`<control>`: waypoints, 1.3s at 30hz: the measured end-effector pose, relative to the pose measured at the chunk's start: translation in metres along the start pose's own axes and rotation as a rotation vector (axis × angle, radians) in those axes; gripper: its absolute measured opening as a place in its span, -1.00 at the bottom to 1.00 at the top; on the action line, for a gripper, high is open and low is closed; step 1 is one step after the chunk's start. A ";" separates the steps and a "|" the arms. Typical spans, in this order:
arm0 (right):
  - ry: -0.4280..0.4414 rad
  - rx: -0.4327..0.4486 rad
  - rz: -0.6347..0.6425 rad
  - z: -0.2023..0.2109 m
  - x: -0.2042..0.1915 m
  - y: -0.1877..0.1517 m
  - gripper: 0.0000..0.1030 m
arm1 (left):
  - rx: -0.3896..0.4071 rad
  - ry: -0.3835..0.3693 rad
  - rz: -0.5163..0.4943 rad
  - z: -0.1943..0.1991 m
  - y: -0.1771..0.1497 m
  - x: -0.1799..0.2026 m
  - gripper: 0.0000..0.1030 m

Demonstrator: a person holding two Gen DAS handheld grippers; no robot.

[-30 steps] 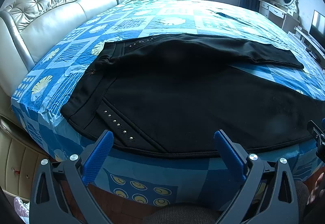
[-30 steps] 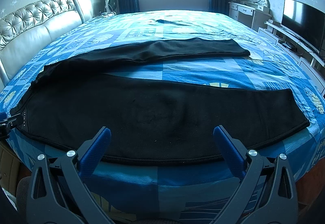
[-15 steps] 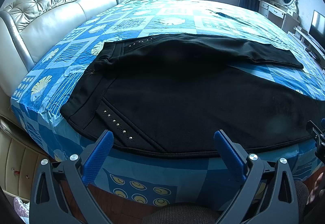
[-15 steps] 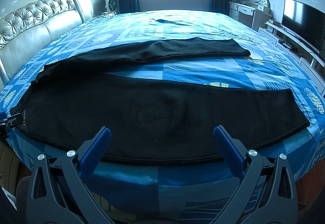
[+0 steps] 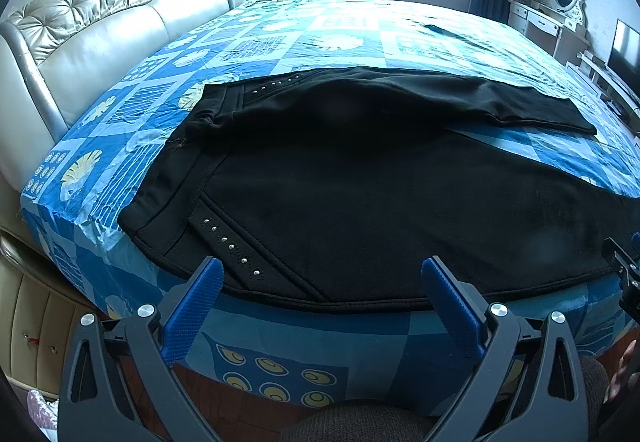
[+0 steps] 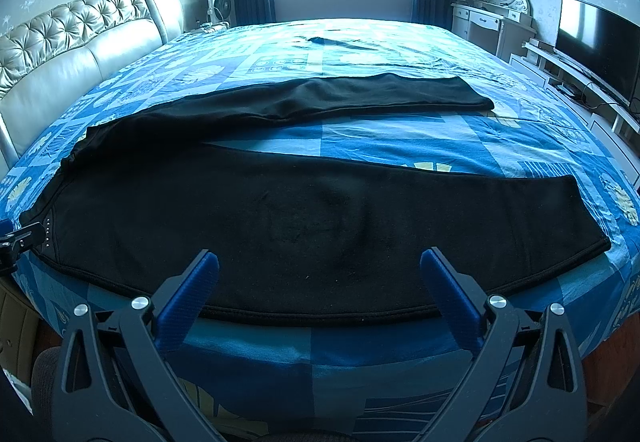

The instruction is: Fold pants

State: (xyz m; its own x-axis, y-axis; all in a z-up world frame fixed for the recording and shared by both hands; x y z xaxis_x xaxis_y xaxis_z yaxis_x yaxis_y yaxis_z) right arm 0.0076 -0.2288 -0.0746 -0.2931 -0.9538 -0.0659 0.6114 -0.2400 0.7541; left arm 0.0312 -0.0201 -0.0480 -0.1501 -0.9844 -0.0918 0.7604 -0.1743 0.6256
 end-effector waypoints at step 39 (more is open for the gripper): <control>0.359 -0.155 0.212 -0.078 -0.090 0.041 0.96 | -0.153 -0.243 0.225 -0.236 0.180 -0.214 0.92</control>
State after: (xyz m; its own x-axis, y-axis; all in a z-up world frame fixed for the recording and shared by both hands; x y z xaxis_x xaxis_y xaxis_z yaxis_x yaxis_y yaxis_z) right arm 0.1161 -0.1669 -0.0883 0.1080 -0.9805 -0.1642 0.7417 -0.0306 0.6700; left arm 0.3496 0.1540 -0.0989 -0.0996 -0.9673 0.2334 0.8745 0.0267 0.4843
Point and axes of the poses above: each gripper's, at about its wrist camera, not at the fingertips, and z roughly against the way its jaws point, x to its right, y to its top, the point moved 6 cm from there along -z, roughly the way its jaws point, and after that the axes turned 2 degrees about y, right-handed, at the moved point
